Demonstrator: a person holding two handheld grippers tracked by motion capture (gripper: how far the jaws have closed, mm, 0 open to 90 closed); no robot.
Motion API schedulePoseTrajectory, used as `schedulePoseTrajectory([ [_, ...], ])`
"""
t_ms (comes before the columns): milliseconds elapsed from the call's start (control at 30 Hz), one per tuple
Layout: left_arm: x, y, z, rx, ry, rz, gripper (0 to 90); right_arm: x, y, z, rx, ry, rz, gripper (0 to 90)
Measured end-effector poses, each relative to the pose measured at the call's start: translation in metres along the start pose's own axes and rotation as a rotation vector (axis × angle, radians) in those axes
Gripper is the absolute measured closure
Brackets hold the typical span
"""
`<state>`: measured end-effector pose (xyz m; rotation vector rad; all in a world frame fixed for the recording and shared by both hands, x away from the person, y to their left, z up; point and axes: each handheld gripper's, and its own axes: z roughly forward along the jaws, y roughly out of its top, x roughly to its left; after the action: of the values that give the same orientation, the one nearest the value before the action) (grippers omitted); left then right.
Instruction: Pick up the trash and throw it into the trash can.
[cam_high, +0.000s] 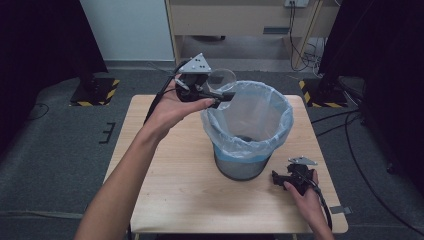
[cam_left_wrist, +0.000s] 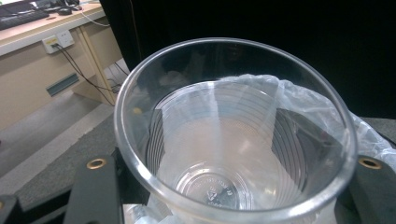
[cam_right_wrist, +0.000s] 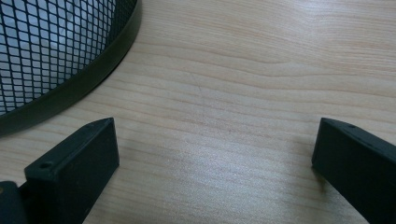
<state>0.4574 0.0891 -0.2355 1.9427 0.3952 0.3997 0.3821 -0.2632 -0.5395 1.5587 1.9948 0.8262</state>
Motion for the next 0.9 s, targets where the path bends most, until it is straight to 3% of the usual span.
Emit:
schedulePoseTrajectory([
  [467, 0.0, -0.002, 0.01, 0.009, -0.018, -0.014, 33.5, 0.0, 0.0, 0.0, 0.0, 0.001, -0.001, 0.6],
  [700, -0.001, -0.007, 0.029, 0.069, -0.032, -0.031, 32.2, 0.0, 0.0, 0.0, 0.0, 0.001, -0.002, 0.6],
  [767, -0.001, -0.008, 0.036, 0.09, -0.048, -0.049, 29.7, 0.0, 0.0, 0.0, 0.0, 0.002, -0.002, 0.6],
  [833, -0.002, -0.01, 0.043, 0.108, -0.025, -0.057, 17.3, 0.0, 0.0, 0.0, 0.001, 0.003, -0.004, 0.6],
  [900, -0.003, -0.011, 0.046, 0.109, -0.026, -0.056, 12.1, 0.0, 0.0, 0.0, 0.0, 0.004, -0.006, 0.6],
])
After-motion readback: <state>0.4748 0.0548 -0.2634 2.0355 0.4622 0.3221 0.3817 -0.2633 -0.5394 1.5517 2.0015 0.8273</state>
